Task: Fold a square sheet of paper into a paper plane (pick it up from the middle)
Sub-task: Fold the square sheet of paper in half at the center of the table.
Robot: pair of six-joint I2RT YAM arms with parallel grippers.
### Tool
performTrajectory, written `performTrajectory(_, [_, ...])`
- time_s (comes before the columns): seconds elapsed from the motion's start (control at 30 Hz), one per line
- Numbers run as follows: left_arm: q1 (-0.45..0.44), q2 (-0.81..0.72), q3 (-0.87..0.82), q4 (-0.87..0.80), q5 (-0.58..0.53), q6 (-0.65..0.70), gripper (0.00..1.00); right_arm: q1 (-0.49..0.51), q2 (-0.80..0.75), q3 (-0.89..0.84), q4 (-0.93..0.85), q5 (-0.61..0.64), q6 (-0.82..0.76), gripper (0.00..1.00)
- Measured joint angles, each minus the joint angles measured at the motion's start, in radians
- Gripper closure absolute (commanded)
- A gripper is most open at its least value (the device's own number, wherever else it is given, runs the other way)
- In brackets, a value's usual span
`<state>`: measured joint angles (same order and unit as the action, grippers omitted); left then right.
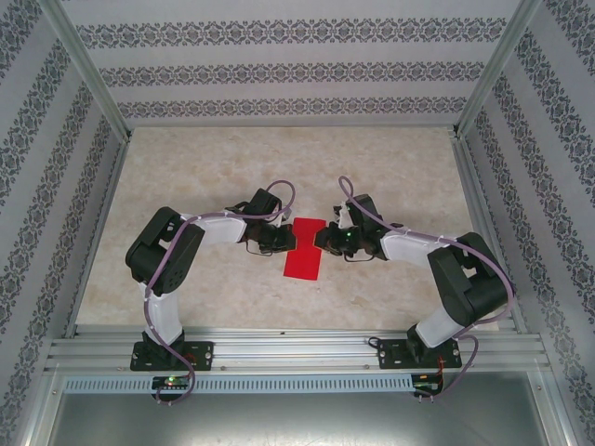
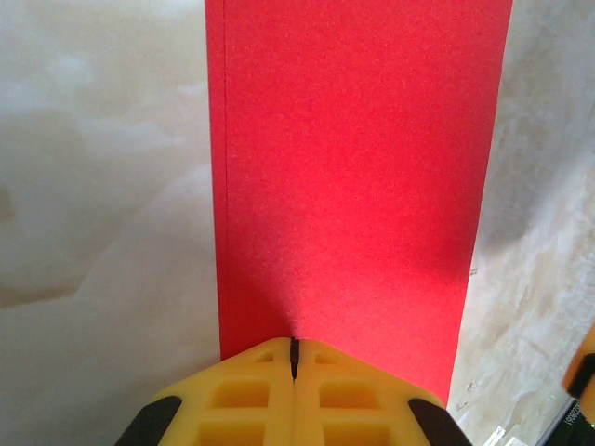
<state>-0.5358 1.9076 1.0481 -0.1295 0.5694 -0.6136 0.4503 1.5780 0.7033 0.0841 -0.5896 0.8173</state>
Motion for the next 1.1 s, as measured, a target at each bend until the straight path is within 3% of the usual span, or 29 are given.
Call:
performTrajectory(0.53, [0.0, -0.002, -0.008, 0.013, 0.004, 0.0, 1.0, 0.069, 0.107, -0.088, 0.113, -0.061, 0.014, 0.87])
performTrajectory(0.93, [0.0, -0.002, -0.008, 0.014, 0.004, 0.0, 1.0, 0.089, -0.006, -0.109, 0.109, -0.071, 0.015, 0.86])
performTrajectory(1.1, [0.0, -0.002, -0.008, 0.014, 0.004, 0.0, 1.0, 0.124, 0.014, -0.148, 0.146, -0.079, 0.022, 0.86])
